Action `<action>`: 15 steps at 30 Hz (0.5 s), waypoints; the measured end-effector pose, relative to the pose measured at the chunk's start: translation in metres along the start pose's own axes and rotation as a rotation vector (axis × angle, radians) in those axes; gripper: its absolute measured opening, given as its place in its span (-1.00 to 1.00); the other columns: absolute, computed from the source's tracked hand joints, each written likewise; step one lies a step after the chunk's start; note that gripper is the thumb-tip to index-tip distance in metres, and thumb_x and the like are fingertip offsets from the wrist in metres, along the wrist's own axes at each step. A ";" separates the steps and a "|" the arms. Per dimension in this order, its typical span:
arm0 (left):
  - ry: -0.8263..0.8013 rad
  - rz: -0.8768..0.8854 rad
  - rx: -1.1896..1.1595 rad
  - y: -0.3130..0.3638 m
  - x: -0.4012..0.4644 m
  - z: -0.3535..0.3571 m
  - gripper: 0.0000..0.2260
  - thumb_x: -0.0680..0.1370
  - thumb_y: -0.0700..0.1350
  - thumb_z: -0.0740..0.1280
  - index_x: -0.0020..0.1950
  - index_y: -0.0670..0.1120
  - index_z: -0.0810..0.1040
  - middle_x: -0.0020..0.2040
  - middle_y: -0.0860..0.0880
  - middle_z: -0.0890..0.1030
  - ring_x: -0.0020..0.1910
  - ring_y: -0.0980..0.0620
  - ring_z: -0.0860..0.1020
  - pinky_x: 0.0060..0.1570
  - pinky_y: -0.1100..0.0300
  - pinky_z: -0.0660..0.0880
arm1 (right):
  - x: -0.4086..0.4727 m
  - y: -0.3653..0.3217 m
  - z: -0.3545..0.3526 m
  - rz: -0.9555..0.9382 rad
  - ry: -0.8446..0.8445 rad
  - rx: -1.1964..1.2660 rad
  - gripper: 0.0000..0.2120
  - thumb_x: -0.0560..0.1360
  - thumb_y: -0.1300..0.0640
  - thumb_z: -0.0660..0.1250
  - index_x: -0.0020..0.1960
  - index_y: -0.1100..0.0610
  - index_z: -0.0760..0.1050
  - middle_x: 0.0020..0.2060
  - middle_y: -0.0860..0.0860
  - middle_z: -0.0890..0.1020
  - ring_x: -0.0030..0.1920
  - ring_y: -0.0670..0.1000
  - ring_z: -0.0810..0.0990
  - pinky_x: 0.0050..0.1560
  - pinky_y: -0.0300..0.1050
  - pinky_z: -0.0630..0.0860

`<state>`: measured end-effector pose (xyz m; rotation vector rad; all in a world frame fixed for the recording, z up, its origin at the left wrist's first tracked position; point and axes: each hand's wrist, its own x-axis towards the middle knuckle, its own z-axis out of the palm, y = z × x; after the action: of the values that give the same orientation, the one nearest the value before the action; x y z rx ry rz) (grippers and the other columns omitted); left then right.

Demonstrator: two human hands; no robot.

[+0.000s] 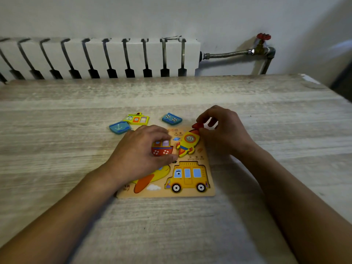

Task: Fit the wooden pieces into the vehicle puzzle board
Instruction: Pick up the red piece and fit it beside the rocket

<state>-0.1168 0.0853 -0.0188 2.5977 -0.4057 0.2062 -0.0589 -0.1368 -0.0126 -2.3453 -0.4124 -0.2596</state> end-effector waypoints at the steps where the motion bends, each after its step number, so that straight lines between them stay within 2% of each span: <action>1: -0.015 -0.006 0.013 -0.001 0.000 0.000 -0.48 0.33 0.32 0.39 0.19 0.09 0.59 0.25 0.18 0.54 0.27 0.13 0.43 0.23 -0.08 0.38 | 0.001 0.001 0.000 0.013 -0.010 -0.011 -0.87 0.39 0.16 0.45 -0.09 0.00 0.58 -0.09 -0.09 0.58 -0.14 -0.11 0.50 -0.28 -0.33 0.37; 8: -0.044 -0.006 0.025 -0.002 0.001 0.000 -0.44 0.32 0.36 0.35 0.20 0.07 0.60 0.30 0.19 0.51 0.31 0.12 0.39 0.28 -0.11 0.34 | 0.004 0.004 0.003 0.042 -0.094 -0.077 -0.86 0.43 0.15 0.42 -0.02 0.03 0.64 -0.02 -0.09 0.57 -0.12 -0.14 0.51 -0.27 -0.36 0.34; 15: -0.043 -0.002 0.022 -0.003 0.002 0.000 -0.45 0.34 0.35 0.36 0.21 0.07 0.60 0.30 0.20 0.50 0.31 0.13 0.39 0.27 -0.10 0.35 | 0.003 -0.001 0.002 0.058 -0.121 -0.043 -0.82 0.45 0.21 0.36 0.00 0.04 0.66 -0.06 -0.12 0.55 -0.11 -0.13 0.51 -0.25 -0.35 0.35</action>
<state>-0.1145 0.0870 -0.0201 2.6278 -0.4184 0.1558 -0.0561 -0.1344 -0.0128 -2.4187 -0.3995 -0.1006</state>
